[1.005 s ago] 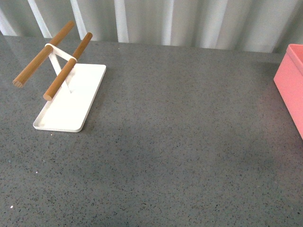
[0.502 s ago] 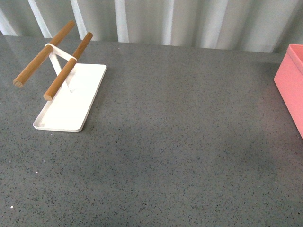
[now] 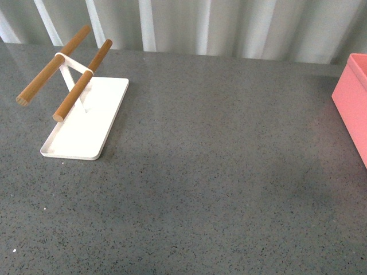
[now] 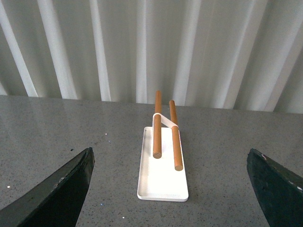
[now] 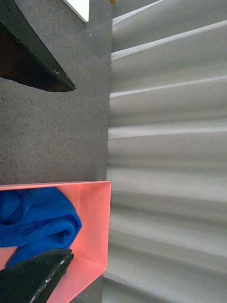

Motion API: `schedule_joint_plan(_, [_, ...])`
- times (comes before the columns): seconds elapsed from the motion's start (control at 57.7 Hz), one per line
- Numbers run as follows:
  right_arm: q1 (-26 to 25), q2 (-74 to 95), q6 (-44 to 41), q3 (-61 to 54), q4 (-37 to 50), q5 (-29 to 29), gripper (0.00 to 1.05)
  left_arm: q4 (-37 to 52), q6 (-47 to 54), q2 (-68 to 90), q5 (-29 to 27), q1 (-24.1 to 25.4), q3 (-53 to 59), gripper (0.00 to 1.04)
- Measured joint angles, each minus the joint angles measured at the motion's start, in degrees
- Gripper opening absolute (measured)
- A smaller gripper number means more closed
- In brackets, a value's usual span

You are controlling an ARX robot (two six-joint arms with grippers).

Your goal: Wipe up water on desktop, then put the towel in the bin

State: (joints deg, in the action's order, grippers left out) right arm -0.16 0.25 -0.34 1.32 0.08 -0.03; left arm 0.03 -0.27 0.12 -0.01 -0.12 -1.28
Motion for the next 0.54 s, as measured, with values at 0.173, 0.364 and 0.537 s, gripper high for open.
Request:
schedule_joint_plan(0.173, [0.0, 0.0, 0.0, 0.0, 0.0, 0.0, 0.98, 0.0, 0.0, 0.0, 0.0, 0.0, 0.0, 0.98])
schedule_joint_plan(0.364, [0.0, 0.0, 0.0, 0.0, 0.0, 0.0, 0.98, 0.0, 0.0, 0.0, 0.0, 0.0, 0.0, 0.98])
schedule_joint_plan(0.537, [0.0, 0.0, 0.0, 0.0, 0.0, 0.0, 0.98, 0.0, 0.0, 0.0, 0.0, 0.0, 0.0, 0.98])
